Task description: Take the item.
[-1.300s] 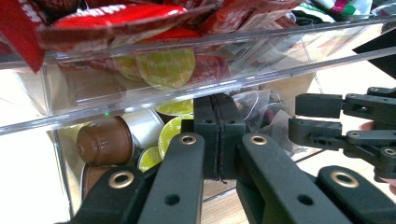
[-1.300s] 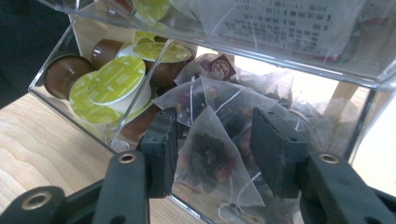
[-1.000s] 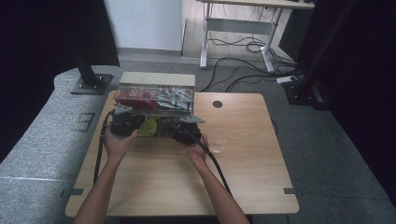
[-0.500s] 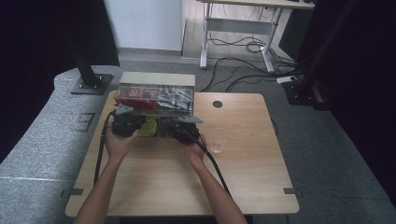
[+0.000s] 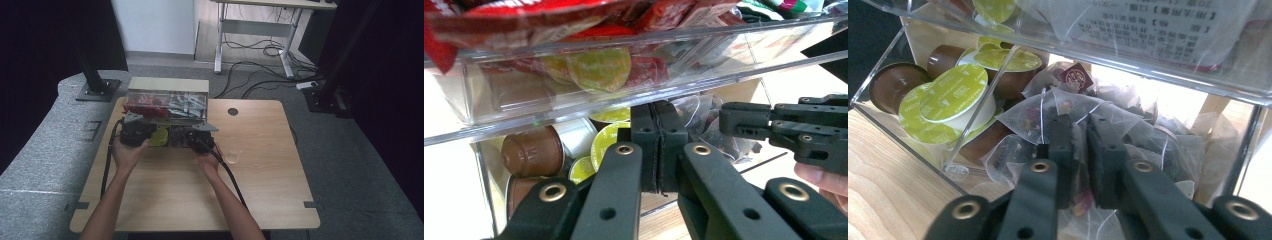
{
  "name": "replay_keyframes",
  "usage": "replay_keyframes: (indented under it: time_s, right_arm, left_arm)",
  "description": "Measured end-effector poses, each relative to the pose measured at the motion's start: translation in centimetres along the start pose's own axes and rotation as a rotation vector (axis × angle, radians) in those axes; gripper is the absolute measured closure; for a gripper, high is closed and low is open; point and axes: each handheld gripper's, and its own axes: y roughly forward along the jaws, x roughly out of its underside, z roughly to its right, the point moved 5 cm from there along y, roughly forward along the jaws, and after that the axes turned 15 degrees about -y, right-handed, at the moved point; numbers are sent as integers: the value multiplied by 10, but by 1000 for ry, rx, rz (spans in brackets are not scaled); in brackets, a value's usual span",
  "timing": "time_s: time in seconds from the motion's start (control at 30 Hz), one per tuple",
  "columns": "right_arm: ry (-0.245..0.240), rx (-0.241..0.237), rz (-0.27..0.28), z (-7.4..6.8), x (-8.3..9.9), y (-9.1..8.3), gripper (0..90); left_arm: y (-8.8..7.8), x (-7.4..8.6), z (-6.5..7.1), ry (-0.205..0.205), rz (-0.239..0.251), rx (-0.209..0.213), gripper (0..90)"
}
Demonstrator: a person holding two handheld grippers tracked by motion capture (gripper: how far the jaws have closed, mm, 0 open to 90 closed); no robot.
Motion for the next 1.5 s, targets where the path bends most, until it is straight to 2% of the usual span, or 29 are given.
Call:
replay_keyframes:
  time_s: [0.33,0.8,1.5]
  right_arm:
    - [5,-25,9,1,0,-3,883]
    - [-2,-60,73,-1,-13,-28,887]
    - [-10,-70,108,2,-19,-48,887]
  left_arm:
    - [0,1,-1,-1,1,1,889]
    - [0,1,-2,-5,6,-3,893]
    - [0,1,-1,-6,5,-11,897]
